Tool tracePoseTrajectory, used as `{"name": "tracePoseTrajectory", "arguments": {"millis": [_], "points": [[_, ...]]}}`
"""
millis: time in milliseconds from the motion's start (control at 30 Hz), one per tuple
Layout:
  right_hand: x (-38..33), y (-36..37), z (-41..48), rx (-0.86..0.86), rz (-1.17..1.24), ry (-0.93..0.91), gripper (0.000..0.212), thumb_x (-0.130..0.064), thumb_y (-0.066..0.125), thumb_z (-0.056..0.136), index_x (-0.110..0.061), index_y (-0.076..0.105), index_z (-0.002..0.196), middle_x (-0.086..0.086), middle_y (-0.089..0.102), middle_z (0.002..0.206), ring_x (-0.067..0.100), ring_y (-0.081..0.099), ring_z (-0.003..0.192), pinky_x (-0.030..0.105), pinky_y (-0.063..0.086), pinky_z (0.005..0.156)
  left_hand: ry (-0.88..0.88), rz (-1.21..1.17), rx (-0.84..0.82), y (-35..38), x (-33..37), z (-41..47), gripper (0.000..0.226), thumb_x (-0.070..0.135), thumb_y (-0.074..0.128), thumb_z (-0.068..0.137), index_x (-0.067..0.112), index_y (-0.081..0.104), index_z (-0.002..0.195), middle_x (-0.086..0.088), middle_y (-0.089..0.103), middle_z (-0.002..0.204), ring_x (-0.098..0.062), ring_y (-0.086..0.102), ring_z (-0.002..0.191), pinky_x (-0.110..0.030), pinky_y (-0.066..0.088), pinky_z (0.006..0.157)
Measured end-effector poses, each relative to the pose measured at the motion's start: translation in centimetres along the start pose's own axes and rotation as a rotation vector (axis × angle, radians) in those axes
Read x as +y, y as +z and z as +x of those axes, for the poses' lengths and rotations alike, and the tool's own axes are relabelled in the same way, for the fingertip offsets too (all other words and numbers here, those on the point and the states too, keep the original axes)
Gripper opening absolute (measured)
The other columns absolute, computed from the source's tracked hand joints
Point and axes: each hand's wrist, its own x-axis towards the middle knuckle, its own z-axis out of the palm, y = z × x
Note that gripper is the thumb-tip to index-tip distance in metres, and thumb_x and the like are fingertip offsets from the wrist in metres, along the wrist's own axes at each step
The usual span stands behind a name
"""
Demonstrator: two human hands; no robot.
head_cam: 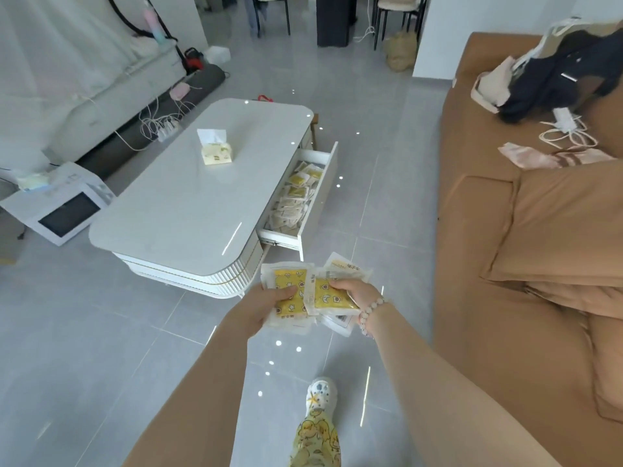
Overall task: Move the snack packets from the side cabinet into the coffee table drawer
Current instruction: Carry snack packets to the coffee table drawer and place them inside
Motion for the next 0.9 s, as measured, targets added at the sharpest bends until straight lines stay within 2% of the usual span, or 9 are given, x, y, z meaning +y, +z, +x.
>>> {"name": "tracePoseTrajectory", "arguments": {"millis": [133,233,267,333,433,500,600,733,900], "points": [[-3.9,0.1,5.6,0.009,0.017,-0.001,0.097,-0.047,0.083,0.030,-0.008,0.062,0.116,0.004,0.070,0.107,0.021,0.065,0.102,0.039,0.046,0.100,-0.001,0.022,-0.046,-0.4,4.3,4.7,0.038,0.007,0.065,0.086,0.001,0.059,0.122,-0.015,0.069,0.110,-0.024,0.069,0.087,-0.031,0.059,0.067],[-6.9,0.5,9.4,0.000,0.025,0.001,0.102,-0.049,0.082,0.027,-0.008,0.061,0.118,0.004,0.069,0.108,0.021,0.065,0.102,0.039,0.046,0.100,0.003,0.044,-0.058,-1.0,7.8,8.0,0.043,0.007,0.067,0.084,0.003,0.054,0.126,-0.012,0.070,0.102,-0.020,0.071,0.078,-0.027,0.057,0.056],[-8.1,0.8,9.8,0.007,0.033,0.001,0.103,-0.049,0.081,0.027,-0.007,0.060,0.119,0.005,0.069,0.109,0.021,0.065,0.102,0.039,0.045,0.100,0.003,0.064,-0.062,-1.1,9.0,9.0,0.041,0.006,0.067,0.085,0.003,0.055,0.124,-0.011,0.070,0.100,-0.019,0.070,0.077,-0.028,0.057,0.056],[-10.4,1.2,10.8,0.027,0.042,-0.014,0.104,-0.048,0.080,0.027,-0.006,0.059,0.119,0.006,0.068,0.110,0.022,0.064,0.103,0.039,0.045,0.101,0.003,0.096,-0.073,-1.3,11.0,11.3,0.036,0.007,0.065,0.086,0.002,0.059,0.121,-0.011,0.070,0.100,-0.021,0.069,0.081,-0.032,0.058,0.066],[-13.1,0.8,12.0,0.064,0.049,-0.020,0.090,-0.043,0.080,0.037,-0.005,0.061,0.116,0.007,0.068,0.110,0.023,0.064,0.104,0.039,0.045,0.101,0.000,0.130,-0.095,-0.6,13.4,14.0,0.032,0.009,0.065,0.087,0.003,0.062,0.118,-0.011,0.070,0.101,-0.023,0.067,0.086,-0.033,0.055,0.075],[-14.2,0.0,12.9,0.090,0.066,-0.017,0.078,-0.040,0.080,0.047,-0.005,0.062,0.114,0.007,0.068,0.110,0.023,0.064,0.104,0.038,0.046,0.100,-0.011,0.142,-0.113,0.3,14.5,15.6,0.030,0.009,0.065,0.087,0.006,0.062,0.116,-0.009,0.070,0.099,-0.022,0.067,0.085,-0.033,0.055,0.073],[-15.6,-1.6,14.2,0.107,0.075,-0.017,0.078,-0.039,0.082,0.044,-0.005,0.064,0.112,0.007,0.070,0.106,0.023,0.067,0.100,0.039,0.048,0.098,-0.023,0.159,-0.135,1.9,15.9,17.8,0.029,0.008,0.066,0.086,0.005,0.062,0.115,-0.008,0.070,0.096,-0.022,0.067,0.082,-0.032,0.056,0.067],[-17.7,-4.0,16.2,0.106,0.085,-0.010,0.050,-0.026,0.079,0.067,-0.003,0.066,0.109,0.010,0.072,0.101,0.025,0.069,0.096,0.038,0.051,0.095,-0.031,0.194,-0.166,4.2,17.3,21.0,0.031,0.007,0.066,0.085,0.005,0.062,0.116,-0.011,0.070,0.102,-0.022,0.068,0.083,-0.030,0.057,0.063],[-21.4,-7.3,20.0,0.085,0.097,-0.001,0.050,-0.025,0.078,0.066,-0.002,0.066,0.109,0.011,0.073,0.100,0.027,0.070,0.094,0.039,0.053,0.092,-0.050,0.185,-0.159,7.6,20.1,25.6,0.032,0.007,0.067,0.085,0.004,0.062,0.117,-0.014,0.069,0.106,-0.026,0.068,0.087,-0.037,0.056,0.074]]}}
